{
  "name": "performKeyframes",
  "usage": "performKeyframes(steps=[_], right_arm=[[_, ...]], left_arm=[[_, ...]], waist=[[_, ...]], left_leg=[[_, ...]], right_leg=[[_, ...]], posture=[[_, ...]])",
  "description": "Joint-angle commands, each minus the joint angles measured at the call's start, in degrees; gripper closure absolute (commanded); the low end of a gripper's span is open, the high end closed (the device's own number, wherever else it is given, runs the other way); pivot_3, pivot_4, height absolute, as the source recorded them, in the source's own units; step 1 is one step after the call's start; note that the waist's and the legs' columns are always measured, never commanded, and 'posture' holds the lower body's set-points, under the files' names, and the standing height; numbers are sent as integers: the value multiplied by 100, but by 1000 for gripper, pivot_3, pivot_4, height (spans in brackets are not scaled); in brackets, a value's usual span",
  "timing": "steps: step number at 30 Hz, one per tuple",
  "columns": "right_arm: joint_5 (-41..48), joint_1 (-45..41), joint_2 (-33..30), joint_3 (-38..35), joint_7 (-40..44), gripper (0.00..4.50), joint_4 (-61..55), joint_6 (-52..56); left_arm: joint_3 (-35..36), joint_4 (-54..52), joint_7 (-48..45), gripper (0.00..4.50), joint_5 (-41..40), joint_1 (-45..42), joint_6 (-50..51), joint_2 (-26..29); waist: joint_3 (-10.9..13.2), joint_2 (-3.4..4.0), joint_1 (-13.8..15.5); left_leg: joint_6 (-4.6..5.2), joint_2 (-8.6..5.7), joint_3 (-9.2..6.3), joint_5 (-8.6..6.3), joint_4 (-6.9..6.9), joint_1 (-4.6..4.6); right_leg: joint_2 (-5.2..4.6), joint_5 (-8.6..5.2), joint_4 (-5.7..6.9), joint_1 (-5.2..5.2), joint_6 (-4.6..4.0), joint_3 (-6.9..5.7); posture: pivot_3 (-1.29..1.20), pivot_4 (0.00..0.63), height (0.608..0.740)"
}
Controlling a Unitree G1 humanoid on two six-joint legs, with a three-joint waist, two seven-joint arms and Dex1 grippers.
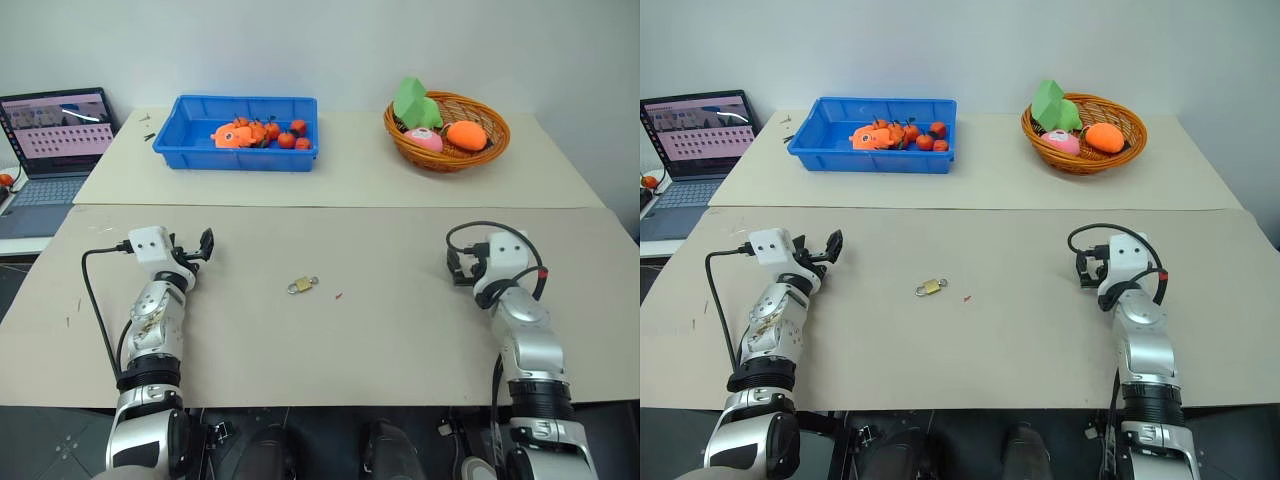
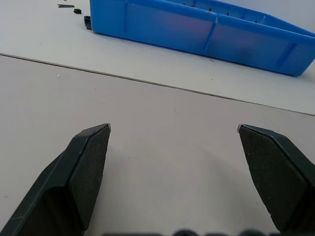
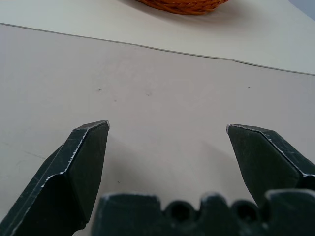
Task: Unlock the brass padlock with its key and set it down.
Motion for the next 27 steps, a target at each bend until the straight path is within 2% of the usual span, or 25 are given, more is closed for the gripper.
performKeyframes(steps=[1, 6, 10, 14, 20, 23, 27], right_arm=[[43, 13, -65, -168, -84, 0, -309, 3], [30, 72, -33, -153, -137, 0, -350, 1], [35, 85, -18, -128, -170, 0, -370, 22], [48, 123, -8, -147, -195, 0, -377, 36], [23, 139, 0, -123, -207, 0, -340, 64], [4, 148, 25, -113, -245, 0, -356, 79], [-3, 291, 108, -142, -370, 0, -515, 105]], left_arm=[[21, 204, -22, 97, -20, -231, -152, 39], [40, 685, -120, 97, -25, -463, -224, 93], [-90, 598, -882, 97, -187, -518, -176, 158], [-457, -265, -2058, 97, -421, -249, 198, 318], [-1344, -2069, -3713, 97, -638, 209, 1413, 1225], [-1824, -2337, -4428, 97, -488, 321, 1482, 1617], [-2370, -2072, -4946, 97, -214, 135, 1358, 1641]], waist=[[0, 0, 0], [0, 0, 16], [0, 0, 11], [0, 0, 2], [0, 1, -71], [-3, 5, -109], [-2, 5, -96]], left_leg=[[0, 0, 0, 0, 0, 0], [0, -2, 0, 0, 0, 1], [0, -1, 0, 0, 0, 0], [0, -1, 1, 0, 0, -3], [-1, 3, 2, 0, 0, -4], [-2, 3, 3, 0, -1, 1], [-3, 3, 3, 1, -1, 2]], right_leg=[[0, 0, 0, 0, 0, 0], [-1, 0, 0, 1, 0, -1], [0, 0, 1, 1, 0, -1], [0, 0, 2, 0, 1, -2], [2, 0, 1, -3, 1, -1], [2, -1, -1, -2, 1, 3], [2, -2, -3, -2, 2, 5]], posture=[[0, 150, 684], [0, 150, 684], [0, 150, 684], [0, 150, 684], [0, 150, 684], [0, 150, 684], [0, 150, 684]])
